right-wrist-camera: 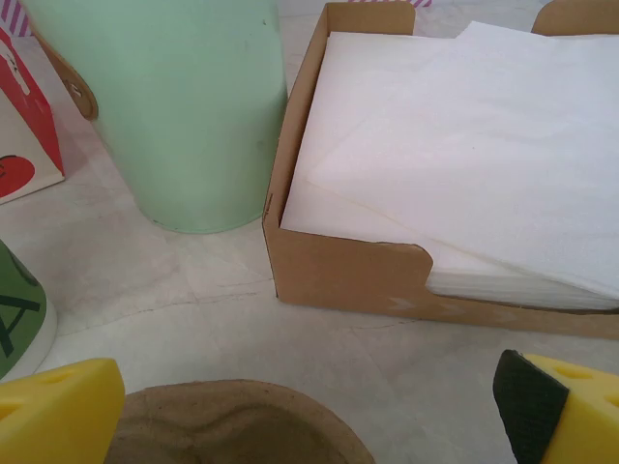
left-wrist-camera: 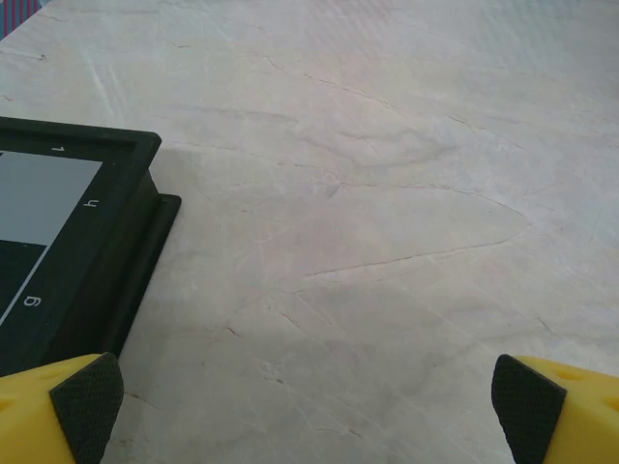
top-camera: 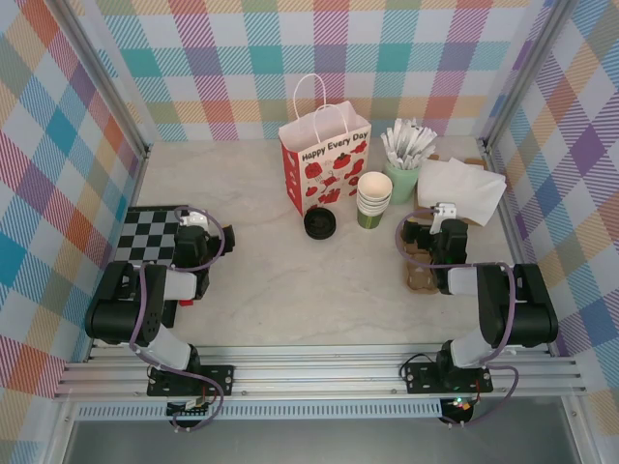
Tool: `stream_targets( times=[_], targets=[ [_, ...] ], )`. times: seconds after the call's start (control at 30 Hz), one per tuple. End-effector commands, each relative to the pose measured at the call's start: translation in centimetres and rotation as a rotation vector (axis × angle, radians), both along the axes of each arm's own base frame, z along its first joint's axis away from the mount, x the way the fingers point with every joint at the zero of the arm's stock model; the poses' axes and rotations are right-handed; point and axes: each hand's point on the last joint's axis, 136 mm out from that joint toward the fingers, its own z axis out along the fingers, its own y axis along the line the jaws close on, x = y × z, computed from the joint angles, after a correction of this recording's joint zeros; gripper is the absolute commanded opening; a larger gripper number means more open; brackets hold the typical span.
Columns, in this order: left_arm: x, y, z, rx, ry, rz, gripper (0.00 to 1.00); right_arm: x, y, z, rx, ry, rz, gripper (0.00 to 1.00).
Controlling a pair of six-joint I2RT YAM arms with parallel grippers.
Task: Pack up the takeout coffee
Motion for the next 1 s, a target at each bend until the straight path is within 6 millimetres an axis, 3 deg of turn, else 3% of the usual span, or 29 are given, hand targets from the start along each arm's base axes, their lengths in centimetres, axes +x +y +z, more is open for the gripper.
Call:
stream_targets(
  times=[0.0, 0.83, 0.9, 0.97],
  targets=[
    [0.5, -0.7, 0.9, 0.007, -0.027, -0.030, 1.00, 0.2, 0.1, 0.7, 0.014, -0.031, -0.005, 1.00],
    [0.6, -0.8, 0.9, 0.005, -0.026, -0.039, 1.00, 0.2, 0.1, 0.7, 0.019, -0.031, -0.001, 1.00],
    [0.7, -0.9, 1.3, 0.008, -0.023, -0.042, 1.00, 0.3, 0.0, 1.2, 0.019, -0.034, -0.008, 1.00],
    [1.3, -0.8, 3.1, 0.014, 0.008, -0.030, 1.00, 0.2, -0.2, 2.6, 0.014, 0.002, -0.020, 1.00]
  ],
)
